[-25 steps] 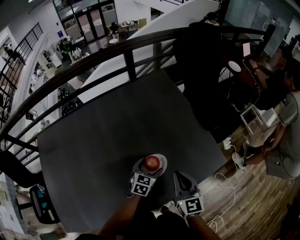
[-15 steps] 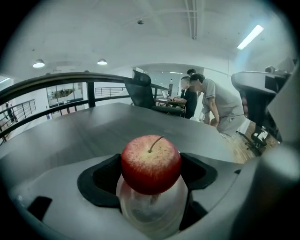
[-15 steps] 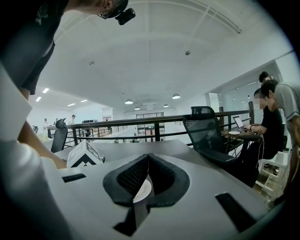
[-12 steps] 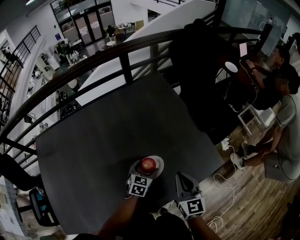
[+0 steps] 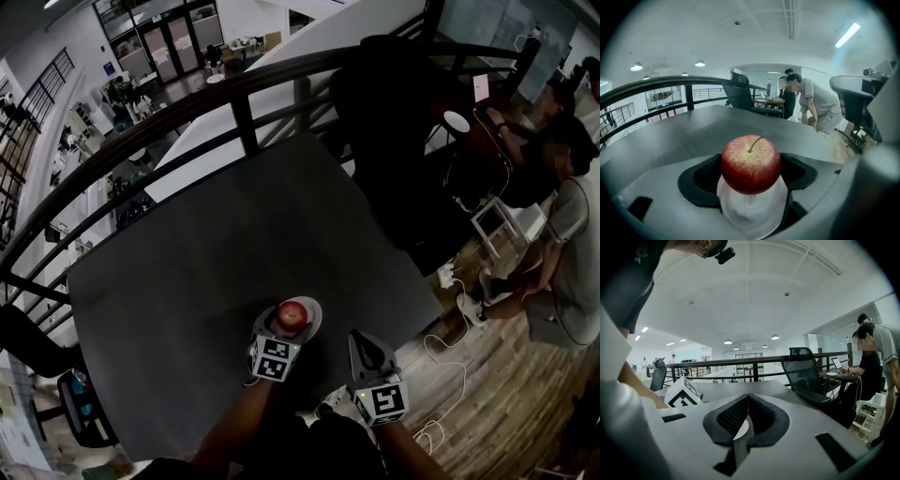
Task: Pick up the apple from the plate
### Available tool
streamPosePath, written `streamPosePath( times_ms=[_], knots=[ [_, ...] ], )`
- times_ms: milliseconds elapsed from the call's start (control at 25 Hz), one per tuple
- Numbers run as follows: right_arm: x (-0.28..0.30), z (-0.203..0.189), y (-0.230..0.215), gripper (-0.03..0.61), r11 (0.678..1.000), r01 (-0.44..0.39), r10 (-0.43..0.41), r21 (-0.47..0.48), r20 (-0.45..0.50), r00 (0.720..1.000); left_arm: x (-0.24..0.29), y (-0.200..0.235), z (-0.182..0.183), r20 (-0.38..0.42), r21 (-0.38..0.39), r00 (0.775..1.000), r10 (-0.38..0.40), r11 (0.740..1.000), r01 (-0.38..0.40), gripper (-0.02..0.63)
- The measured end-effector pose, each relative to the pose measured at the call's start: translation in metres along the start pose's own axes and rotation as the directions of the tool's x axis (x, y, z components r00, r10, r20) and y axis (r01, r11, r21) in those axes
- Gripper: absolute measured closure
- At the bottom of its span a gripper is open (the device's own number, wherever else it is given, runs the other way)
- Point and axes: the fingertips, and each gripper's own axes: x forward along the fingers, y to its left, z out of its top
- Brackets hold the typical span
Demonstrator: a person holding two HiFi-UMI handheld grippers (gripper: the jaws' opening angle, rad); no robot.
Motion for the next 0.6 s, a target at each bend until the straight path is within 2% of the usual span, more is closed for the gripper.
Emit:
streamPosePath(
  times_ms=[320, 600],
  knots=[
    [-0.009, -0.002, 0.002, 0.554, 1.0, 0.004, -0.004, -0.014, -0.028, 1.0, -0.029, -0.014, 0.035, 0.083, 0.04, 0.996, -0.019, 0.999, 0.016, 0.207],
    [-0.01, 0.008, 0.007, 0.554, 1.0, -0.011, 0.011, -0.019, 0.026, 1.0, -0.063, -0.017, 0.072, 0.17, 0.037, 0.985, -0.013, 0.999, 0.007, 0.207]
  ],
)
